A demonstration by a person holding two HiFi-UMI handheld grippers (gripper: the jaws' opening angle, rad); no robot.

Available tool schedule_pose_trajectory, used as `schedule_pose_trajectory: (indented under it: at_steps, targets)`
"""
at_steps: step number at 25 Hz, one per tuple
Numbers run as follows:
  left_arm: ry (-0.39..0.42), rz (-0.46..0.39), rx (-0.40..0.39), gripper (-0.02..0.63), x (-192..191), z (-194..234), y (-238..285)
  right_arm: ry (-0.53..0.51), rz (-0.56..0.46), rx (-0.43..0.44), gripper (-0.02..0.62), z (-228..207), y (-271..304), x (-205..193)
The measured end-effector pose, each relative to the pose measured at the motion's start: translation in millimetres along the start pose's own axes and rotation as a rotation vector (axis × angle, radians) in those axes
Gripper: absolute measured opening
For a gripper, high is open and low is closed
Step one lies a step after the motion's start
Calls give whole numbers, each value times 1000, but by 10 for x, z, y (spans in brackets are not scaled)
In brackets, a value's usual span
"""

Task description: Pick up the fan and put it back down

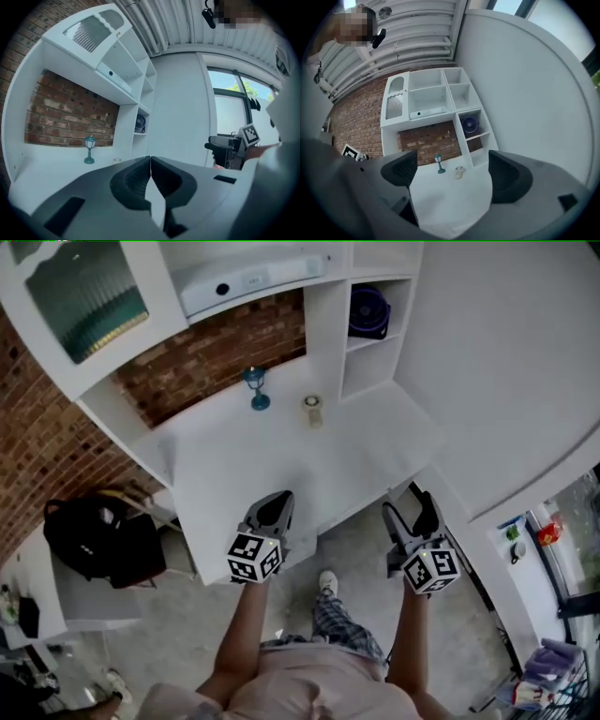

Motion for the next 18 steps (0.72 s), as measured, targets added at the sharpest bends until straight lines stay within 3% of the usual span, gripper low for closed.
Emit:
schedule_pose_trajectory:
  at_steps: [10, 18]
  targets:
    - [-35, -20, 172, 28, 178, 543, 639, -3, 91, 207, 468, -308, 1438, 89]
    - [-29, -47, 249, 28, 317, 858, 709, -3, 119, 270, 467, -229, 2030, 79]
Point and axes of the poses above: the fingertips, and each gripper's own axes: y forward along the fingers, z to its left, x out of its top, the point moved 8 cm from there along -y, backward along the fingers, and after that the axes turned 1 degree about z, right-handed, at the moved point
